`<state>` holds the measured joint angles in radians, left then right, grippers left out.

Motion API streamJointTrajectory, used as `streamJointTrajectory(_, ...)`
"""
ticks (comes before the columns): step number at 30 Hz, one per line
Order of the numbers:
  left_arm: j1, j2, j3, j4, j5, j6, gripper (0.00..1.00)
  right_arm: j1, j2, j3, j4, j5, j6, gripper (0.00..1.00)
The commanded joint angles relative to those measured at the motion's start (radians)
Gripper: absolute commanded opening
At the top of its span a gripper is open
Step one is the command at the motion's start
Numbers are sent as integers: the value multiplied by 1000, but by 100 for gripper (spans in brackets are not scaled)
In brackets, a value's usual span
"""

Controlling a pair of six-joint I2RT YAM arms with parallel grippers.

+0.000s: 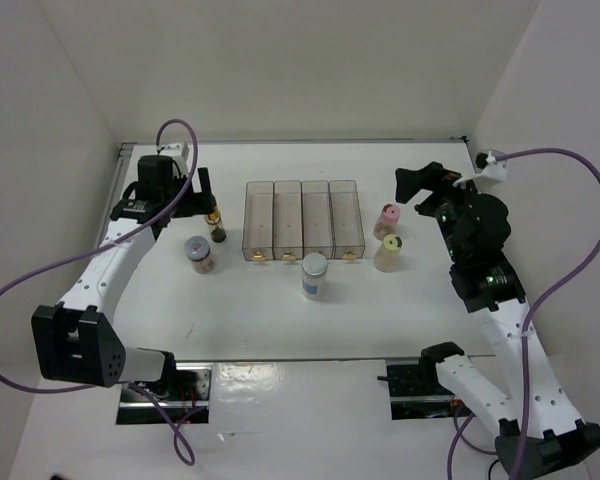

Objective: Organize the condiment bottles

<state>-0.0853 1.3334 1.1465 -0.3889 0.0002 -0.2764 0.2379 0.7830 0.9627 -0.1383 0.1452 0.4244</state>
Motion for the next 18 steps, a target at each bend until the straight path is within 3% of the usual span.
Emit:
streamJointTrajectory(1, -13, 39, 52, 56, 11, 11, 100, 8, 79, 97, -82, -65, -87, 98)
streamJointTrajectory(6, -48, 91, 91, 47, -46, 49, 100, 8, 278, 261, -208, -65, -161, 98)
streamJointTrajectory(18, -99, 164, 156, -22, -157, 86, 100, 17, 335, 284, -222, -108, -179, 98)
